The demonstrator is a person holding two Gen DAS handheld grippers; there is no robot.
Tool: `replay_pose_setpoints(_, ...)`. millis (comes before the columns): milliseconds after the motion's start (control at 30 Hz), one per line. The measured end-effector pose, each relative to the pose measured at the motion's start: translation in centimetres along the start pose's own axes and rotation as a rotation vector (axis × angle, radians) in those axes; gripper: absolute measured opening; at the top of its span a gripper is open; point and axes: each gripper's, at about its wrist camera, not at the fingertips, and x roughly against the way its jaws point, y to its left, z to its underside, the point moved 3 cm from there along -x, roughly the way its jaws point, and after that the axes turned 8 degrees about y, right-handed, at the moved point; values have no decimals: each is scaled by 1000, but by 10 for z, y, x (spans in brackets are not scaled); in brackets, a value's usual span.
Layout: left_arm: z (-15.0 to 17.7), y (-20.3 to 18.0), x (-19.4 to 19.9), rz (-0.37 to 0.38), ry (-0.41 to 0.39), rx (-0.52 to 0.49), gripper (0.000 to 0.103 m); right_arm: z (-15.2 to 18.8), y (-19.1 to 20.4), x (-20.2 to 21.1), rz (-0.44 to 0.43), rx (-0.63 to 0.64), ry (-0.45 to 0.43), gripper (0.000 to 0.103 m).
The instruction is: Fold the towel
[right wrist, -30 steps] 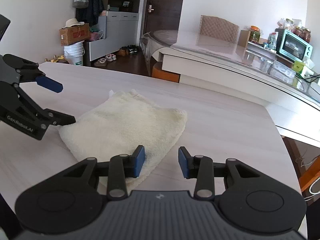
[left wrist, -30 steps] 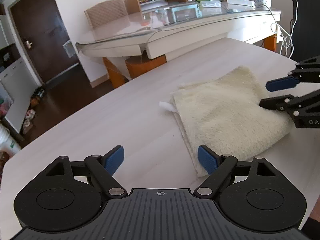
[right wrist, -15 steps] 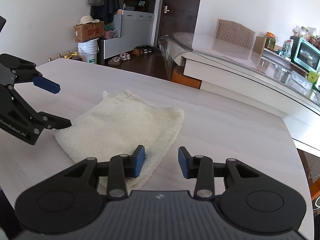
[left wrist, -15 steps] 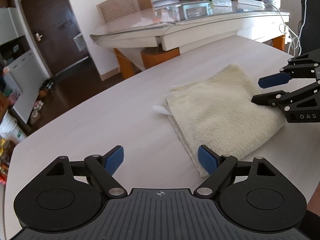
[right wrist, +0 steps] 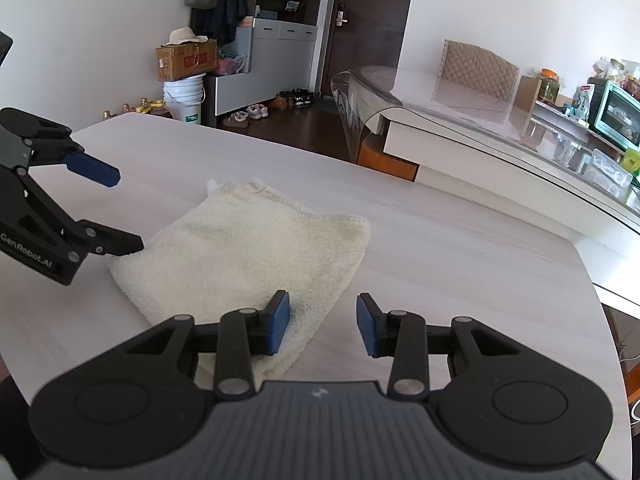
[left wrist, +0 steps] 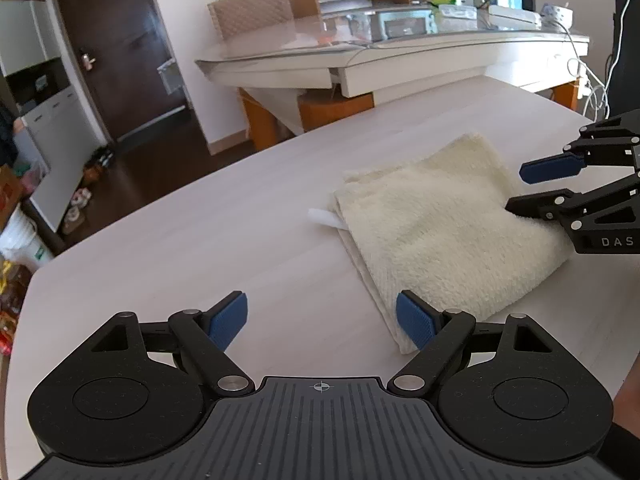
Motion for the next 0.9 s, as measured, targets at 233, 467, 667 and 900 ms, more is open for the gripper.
replay_pose_setpoints(233,-19,24,-4,22,-34,37,86,-7,-11,6,-15,-47,-50,45)
replay_pose_setpoints(467,-51,25,-29,153,-60,-27,71,-19,-10,7,-53,-58,-83,45)
replay_pose_setpoints(667,-73,21,-48,267,-67,-169,55,-22,-9,2,-113,-65,-77,45)
replay_pose_setpoints(900,-84,16,-64,365,-72,-299,43,-21,-8,-6,-139,-70,-57,46)
